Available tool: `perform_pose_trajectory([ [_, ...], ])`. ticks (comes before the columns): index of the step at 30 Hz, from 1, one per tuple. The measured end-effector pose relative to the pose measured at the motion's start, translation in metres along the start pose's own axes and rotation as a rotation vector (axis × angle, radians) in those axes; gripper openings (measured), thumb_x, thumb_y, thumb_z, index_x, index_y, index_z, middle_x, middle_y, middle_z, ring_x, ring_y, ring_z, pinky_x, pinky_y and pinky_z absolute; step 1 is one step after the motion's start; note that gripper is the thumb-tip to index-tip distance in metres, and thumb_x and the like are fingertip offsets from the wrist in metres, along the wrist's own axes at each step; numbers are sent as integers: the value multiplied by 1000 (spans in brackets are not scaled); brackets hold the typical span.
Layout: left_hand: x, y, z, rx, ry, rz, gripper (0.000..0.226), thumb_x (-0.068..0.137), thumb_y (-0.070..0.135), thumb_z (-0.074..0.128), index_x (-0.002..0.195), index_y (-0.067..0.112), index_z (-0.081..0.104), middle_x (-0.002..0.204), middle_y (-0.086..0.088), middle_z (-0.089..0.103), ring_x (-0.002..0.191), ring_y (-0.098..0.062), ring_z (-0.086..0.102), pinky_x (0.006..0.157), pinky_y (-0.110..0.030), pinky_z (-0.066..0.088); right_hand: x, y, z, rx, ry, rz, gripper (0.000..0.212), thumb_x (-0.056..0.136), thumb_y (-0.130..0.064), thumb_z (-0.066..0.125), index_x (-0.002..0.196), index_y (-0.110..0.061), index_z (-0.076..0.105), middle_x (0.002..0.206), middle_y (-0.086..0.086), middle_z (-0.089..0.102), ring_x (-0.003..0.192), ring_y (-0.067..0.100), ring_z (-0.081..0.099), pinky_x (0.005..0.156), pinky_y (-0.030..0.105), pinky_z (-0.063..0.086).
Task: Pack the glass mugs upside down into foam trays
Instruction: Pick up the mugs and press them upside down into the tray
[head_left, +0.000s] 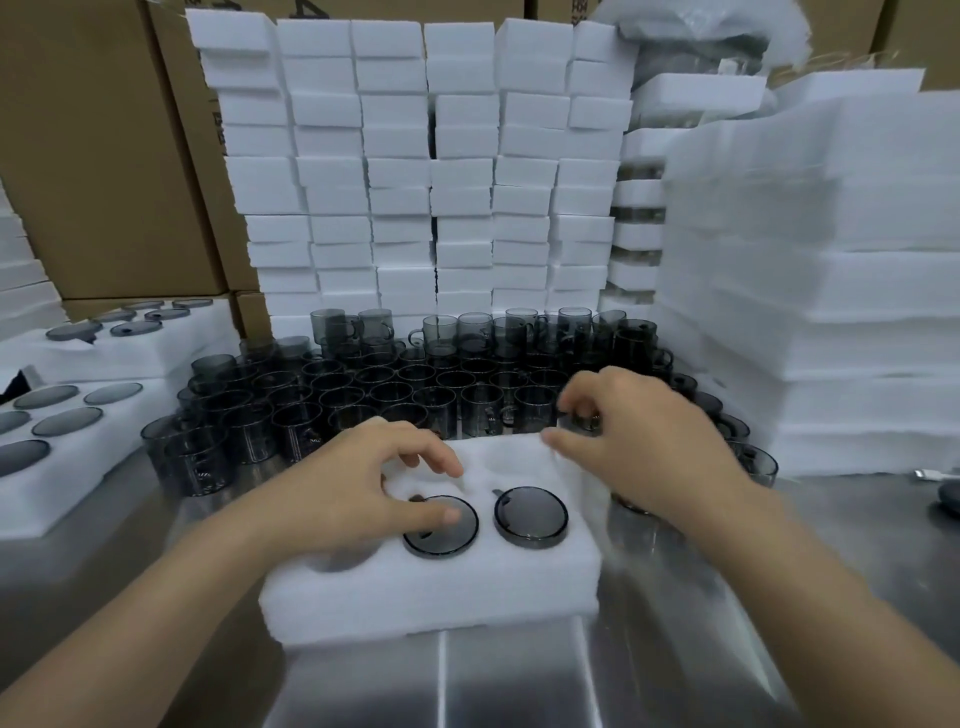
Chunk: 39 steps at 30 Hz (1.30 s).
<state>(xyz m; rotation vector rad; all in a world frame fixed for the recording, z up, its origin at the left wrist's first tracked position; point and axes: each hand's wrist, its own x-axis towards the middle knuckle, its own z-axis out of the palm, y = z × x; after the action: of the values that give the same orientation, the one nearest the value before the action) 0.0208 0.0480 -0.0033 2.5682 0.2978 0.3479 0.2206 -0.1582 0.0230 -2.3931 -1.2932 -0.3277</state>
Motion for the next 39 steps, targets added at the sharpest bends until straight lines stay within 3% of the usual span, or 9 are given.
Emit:
perform_pose_trajectory([
  [7, 1, 2, 2, 66, 23, 3, 26, 86, 54, 83, 108, 48, 72, 116, 43, 56, 116, 7, 49, 87, -15, 40, 4, 25, -1, -168, -241, 256, 43, 90, -58, 75, 124, -34, 65, 117, -7, 63, 99, 20, 64, 82, 38, 55],
  [13, 2, -1, 4, 95, 32, 4, 27, 86, 57, 81, 109, 48, 72, 116, 47, 52, 118, 9, 46, 87, -16, 41, 1, 11, 14, -103, -293, 145, 33, 97, -27, 70, 122, -46, 61, 117, -16, 65, 103, 16, 66, 88, 37, 56],
  [19, 2, -1, 5, 116, 44, 12, 24, 88, 56, 80, 110, 49, 71, 117, 47, 52, 118, 9, 46, 85, -15, 42, 0, -2, 19, -9, -175, 57, 52, 91, 2, 51, 112, -42, 67, 118, -17, 65, 108, 18, 66, 87, 37, 57],
  [22, 1, 2, 5, 113, 49, 7, 23, 89, 55, 79, 110, 50, 70, 117, 47, 52, 117, 10, 47, 85, -17, 42, 1, -4, 12, 151, 6, 29, 56, 92, 7, 51, 109, -43, 69, 116, -16, 63, 107, 16, 65, 92, 38, 56],
  [26, -4, 13, 6, 81, 130, 8, 29, 91, 56, 77, 117, 53, 66, 120, 41, 55, 122, 12, 48, 107, -29, 40, 0, -11, -5, 511, 240, -120, 53, 95, 9, 62, 104, -42, 73, 112, -20, 68, 102, 1, 64, 91, 13, 48],
  [28, -5, 22, 7, -8, 186, 31, 38, 92, 56, 78, 126, 55, 62, 127, 36, 60, 129, 10, 51, 115, -37, 41, -2, -17, -13, 793, 204, -218, 53, 96, 10, 66, 107, -41, 76, 114, -16, 73, 103, 10, 70, 92, 23, 55],
  [32, -5, 43, 8, -382, 167, 134, 61, 88, 52, 81, 143, 48, 55, 134, 18, 71, 130, -4, 64, 108, -38, 52, -7, -27, -17, 1331, -50, -384, 44, 89, 4, 71, 115, -32, 77, 121, -2, 73, 95, 17, 71, 87, 27, 59],
  [36, -5, 53, 10, -595, 282, 174, 65, 76, 41, 90, 136, 41, 66, 126, 5, 77, 116, -18, 75, 101, -46, 61, -7, -29, -10, 1421, -89, -343, 39, 87, -3, 74, 116, -28, 78, 122, -2, 74, 97, 15, 73, 89, 26, 58],
  [39, -3, 52, 11, -579, 444, 149, 66, 69, 32, 100, 128, 33, 72, 119, 6, 79, 111, -16, 76, 98, -49, 62, -6, -29, -9, 1359, -53, -255, 37, 83, -17, 84, 118, -30, 78, 127, -5, 75, 115, 18, 75, 94, 24, 58],
])
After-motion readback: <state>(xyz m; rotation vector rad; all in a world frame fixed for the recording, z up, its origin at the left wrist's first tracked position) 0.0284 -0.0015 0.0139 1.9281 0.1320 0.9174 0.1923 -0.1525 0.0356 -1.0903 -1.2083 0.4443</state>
